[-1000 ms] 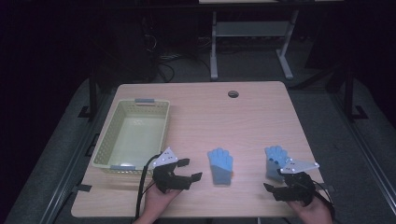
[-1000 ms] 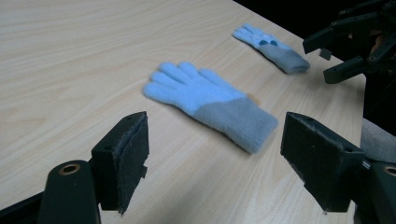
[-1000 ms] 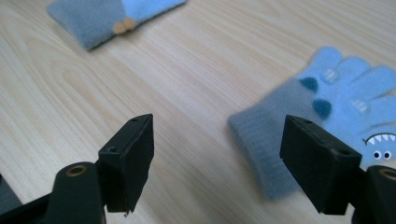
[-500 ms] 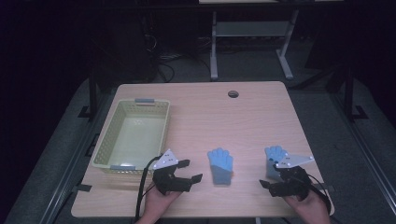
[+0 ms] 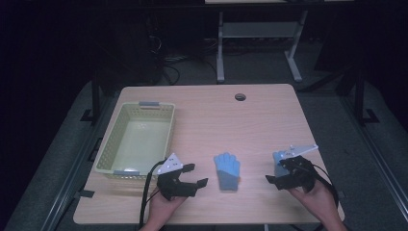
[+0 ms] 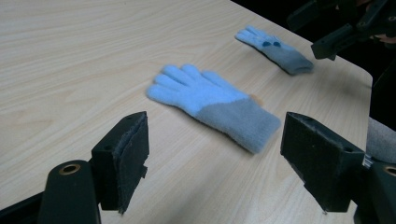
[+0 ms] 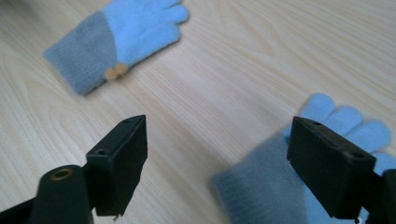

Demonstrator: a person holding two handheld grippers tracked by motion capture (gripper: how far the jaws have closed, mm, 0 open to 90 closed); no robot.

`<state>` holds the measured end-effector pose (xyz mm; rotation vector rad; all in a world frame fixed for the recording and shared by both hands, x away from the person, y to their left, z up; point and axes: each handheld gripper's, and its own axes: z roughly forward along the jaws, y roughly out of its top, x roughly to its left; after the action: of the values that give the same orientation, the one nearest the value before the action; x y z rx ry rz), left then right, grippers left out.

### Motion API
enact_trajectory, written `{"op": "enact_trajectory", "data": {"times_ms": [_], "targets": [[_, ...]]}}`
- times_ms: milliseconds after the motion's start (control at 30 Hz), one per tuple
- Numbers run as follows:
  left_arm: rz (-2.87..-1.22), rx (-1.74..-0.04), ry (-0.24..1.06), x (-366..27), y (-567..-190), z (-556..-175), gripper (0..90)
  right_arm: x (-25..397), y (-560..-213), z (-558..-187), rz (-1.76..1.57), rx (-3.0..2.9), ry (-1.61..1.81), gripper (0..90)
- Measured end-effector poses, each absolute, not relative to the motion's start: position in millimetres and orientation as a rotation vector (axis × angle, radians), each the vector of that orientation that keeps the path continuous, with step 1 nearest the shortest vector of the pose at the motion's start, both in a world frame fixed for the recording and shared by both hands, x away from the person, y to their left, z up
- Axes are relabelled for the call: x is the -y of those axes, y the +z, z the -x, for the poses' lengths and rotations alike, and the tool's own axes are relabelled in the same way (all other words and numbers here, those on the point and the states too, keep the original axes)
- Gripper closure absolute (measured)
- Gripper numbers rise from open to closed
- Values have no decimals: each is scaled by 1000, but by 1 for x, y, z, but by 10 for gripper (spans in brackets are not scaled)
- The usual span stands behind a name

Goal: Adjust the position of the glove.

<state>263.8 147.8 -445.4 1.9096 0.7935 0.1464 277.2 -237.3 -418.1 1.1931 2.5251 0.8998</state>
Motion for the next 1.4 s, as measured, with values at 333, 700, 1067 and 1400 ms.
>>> {"op": "enact_trajectory", "data": {"times_ms": [333,700,1067,1400], "targets": [[-1914,-783,148,-146,-445,-264,232,242,-407,-303,-1220,-2578,835,221],[-1898,-777,134,-147,-443,-264,232,257,-408,-322,-1264,-2592,721,283],[-1903,-765,148,-143,-444,-263,233,271,-429,-339,-1361,-2643,568,482],[-1904,-771,149,-144,-444,-263,233,269,-441,-339,-1347,-2672,474,566]]}}
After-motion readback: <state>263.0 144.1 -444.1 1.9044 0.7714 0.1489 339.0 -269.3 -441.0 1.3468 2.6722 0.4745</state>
